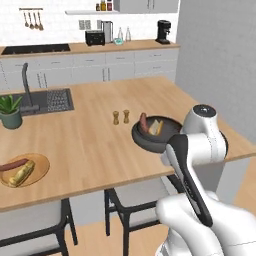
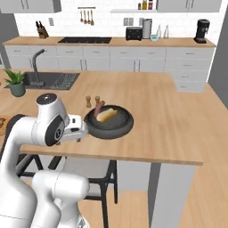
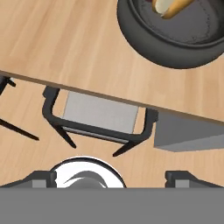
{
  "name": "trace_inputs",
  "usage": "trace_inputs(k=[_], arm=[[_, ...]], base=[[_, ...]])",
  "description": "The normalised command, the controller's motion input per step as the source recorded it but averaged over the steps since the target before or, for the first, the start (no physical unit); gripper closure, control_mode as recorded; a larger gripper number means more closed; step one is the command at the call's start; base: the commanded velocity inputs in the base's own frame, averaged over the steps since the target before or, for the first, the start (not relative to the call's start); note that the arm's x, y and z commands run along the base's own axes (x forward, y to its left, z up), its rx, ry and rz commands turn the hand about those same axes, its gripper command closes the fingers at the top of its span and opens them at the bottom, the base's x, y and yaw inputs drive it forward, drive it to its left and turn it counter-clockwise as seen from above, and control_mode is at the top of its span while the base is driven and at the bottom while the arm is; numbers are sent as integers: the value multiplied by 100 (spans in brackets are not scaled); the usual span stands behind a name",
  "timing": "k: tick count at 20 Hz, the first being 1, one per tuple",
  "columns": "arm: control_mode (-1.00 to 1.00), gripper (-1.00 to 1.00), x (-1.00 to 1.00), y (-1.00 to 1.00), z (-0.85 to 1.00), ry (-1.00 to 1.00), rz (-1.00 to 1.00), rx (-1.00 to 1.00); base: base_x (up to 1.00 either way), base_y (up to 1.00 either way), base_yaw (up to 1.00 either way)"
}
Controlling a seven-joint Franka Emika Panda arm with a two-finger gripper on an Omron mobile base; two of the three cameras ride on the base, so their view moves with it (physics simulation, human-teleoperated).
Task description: Place one bun and one sausage from the bowl on each plate.
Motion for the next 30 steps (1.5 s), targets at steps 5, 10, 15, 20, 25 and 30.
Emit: trace_inputs(k=[5, 10, 15, 20, 25, 30], arm=[[100, -100, 0, 0, 0, 0, 0, 0], [-100, -100, 63, 0, -5, 0, -7, 0], [-100, -100, 81, -3, 3, 0, -35, 11], [-100, -100, 52, -7, 1, 0, -43, 28], [-100, -100, 40, -35, 0, 0, -19, 16], [-100, -100, 70, -30, -4, 4, -2, 0]], base=[[97, -12, 0], [0, 0, 0], [0, 0, 0], [0, 0, 0], [0, 0, 0], [0, 0, 0]])
